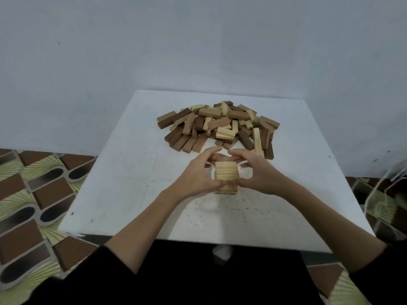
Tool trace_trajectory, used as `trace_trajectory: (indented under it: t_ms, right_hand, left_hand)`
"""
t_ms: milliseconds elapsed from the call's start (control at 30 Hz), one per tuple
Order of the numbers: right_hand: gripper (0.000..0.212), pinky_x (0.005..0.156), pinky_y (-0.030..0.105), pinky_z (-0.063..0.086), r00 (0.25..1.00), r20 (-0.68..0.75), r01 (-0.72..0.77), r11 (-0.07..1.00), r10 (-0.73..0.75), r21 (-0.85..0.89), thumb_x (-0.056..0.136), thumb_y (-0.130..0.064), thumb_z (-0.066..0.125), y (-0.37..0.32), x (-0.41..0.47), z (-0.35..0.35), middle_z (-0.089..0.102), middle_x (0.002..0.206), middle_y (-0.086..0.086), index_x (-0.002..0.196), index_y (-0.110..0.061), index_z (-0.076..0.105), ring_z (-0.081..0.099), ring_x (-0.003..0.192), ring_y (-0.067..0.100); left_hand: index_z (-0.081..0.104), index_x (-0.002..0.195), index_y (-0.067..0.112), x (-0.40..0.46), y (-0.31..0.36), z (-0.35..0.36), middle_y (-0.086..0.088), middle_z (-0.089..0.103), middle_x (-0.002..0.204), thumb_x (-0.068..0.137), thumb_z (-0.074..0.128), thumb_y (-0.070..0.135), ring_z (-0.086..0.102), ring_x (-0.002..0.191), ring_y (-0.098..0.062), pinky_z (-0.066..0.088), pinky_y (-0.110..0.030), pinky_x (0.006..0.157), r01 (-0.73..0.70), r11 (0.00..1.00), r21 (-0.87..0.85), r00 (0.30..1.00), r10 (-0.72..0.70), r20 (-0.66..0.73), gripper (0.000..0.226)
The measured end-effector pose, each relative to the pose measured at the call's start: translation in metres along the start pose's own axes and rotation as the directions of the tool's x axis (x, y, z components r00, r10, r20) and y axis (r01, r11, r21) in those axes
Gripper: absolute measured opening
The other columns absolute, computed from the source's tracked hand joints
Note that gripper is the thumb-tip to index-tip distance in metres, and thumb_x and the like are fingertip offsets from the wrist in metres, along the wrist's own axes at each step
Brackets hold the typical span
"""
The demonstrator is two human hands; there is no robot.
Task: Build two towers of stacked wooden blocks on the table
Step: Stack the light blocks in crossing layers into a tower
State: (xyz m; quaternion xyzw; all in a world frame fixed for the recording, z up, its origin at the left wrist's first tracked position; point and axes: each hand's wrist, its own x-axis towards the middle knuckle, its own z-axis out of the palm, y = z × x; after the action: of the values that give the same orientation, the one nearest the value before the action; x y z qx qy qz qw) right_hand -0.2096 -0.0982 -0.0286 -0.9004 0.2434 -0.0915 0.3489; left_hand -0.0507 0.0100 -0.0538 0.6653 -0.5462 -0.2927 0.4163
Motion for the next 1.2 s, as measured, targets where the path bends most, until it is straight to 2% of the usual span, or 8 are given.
trace_trajectory:
  t_ms: [133,267,500,600,733,867,1000,1200]
  right_hand:
    - [0.068,0.083,0.003,0.037,1.0,0.012,-0.01,1.0,0.009,0.013,0.075,-0.011,0.075,0.002,-0.002,0.005,0.049,0.124,-0.004,0.133,-0.015,0.042,0.045,0.107,0.006]
    - [0.07,0.078,-0.002,0.034,0.999,0.039,-0.017,1.0,0.017,0.01,0.074,-0.01,0.075,0.006,-0.001,0.007,0.045,0.12,-0.006,0.135,-0.015,0.04,0.042,0.105,0.005]
    - [0.073,0.078,-0.001,0.032,0.998,0.058,-0.004,1.0,0.005,-0.017,0.076,-0.014,0.075,0.01,-0.003,0.01,0.041,0.117,-0.011,0.138,-0.018,0.037,0.038,0.106,0.003]
    - [0.076,0.084,0.007,0.033,0.998,0.069,0.011,1.0,-0.01,-0.017,0.074,-0.018,0.077,0.012,-0.003,0.01,0.044,0.122,-0.005,0.139,-0.019,0.036,0.039,0.109,0.006]
    - [0.076,0.087,0.02,0.038,0.996,0.071,0.054,0.998,-0.052,-0.028,0.072,-0.027,0.08,0.008,-0.003,0.011,0.047,0.121,-0.004,0.136,-0.021,0.04,0.041,0.109,0.008]
    - [0.064,0.076,0.019,0.035,0.989,0.067,0.137,0.988,-0.132,-0.068,0.071,-0.032,0.079,0.007,0.002,0.016,0.051,0.106,-0.014,0.127,-0.026,0.048,0.045,0.097,0.007]
    - [0.063,0.074,0.013,0.028,0.991,0.038,0.133,0.987,-0.13,-0.095,0.072,-0.031,0.078,0.012,0.003,0.02,0.041,0.099,-0.027,0.125,-0.03,0.046,0.041,0.094,0.0]
    - [0.07,0.075,0.017,0.03,0.991,0.047,0.132,0.985,-0.128,-0.107,0.072,-0.034,0.077,0.015,0.004,0.023,0.049,0.107,-0.011,0.132,-0.028,0.042,0.042,0.096,0.009]
  left_hand:
    - [0.04,0.137,0.021,-0.002,-0.001,0.001,0.005,0.055,0.115,0.068,0.082,0.01,0.052,0.106,-0.004,0.041,-0.016,0.094,0.013,1.0,-0.006,0.999,-0.013,0.04,0.081]
    - [0.039,0.137,0.018,-0.002,-0.004,0.001,0.012,0.056,0.107,0.068,0.082,0.008,0.052,0.104,0.002,0.039,-0.009,0.091,0.014,1.0,0.004,0.997,-0.015,0.073,0.082]
    - [0.039,0.136,0.019,-0.004,-0.007,0.003,0.008,0.055,0.111,0.067,0.084,0.011,0.051,0.107,0.0,0.04,-0.01,0.091,-0.019,1.0,0.008,0.996,0.018,0.089,0.082]
    - [0.038,0.136,0.02,-0.005,-0.009,0.003,0.012,0.052,0.115,0.065,0.084,0.014,0.049,0.111,0.001,0.04,-0.015,0.094,-0.044,0.999,0.02,0.995,0.042,0.091,0.085]
    - [0.038,0.136,0.021,-0.005,-0.011,0.005,0.007,0.052,0.118,0.065,0.083,0.013,0.048,0.112,-0.001,0.04,-0.014,0.094,-0.063,0.997,0.034,0.995,0.06,0.086,0.084]
    - [0.037,0.136,0.02,-0.004,-0.015,0.008,0.004,0.054,0.119,0.065,0.081,0.019,0.049,0.113,-0.005,0.04,-0.016,0.094,-0.086,0.995,0.046,0.993,0.082,0.085,0.084]
    - [0.037,0.137,0.02,-0.004,-0.016,0.01,0.002,0.054,0.118,0.063,0.078,0.024,0.049,0.114,-0.007,0.042,-0.02,0.094,-0.087,0.995,0.044,0.994,0.084,0.075,0.085]
    - [0.037,0.137,0.022,-0.004,-0.018,0.011,0.003,0.055,0.115,0.063,0.078,0.026,0.05,0.112,-0.007,0.041,-0.016,0.092,-0.085,0.996,0.041,0.994,0.082,0.068,0.085]
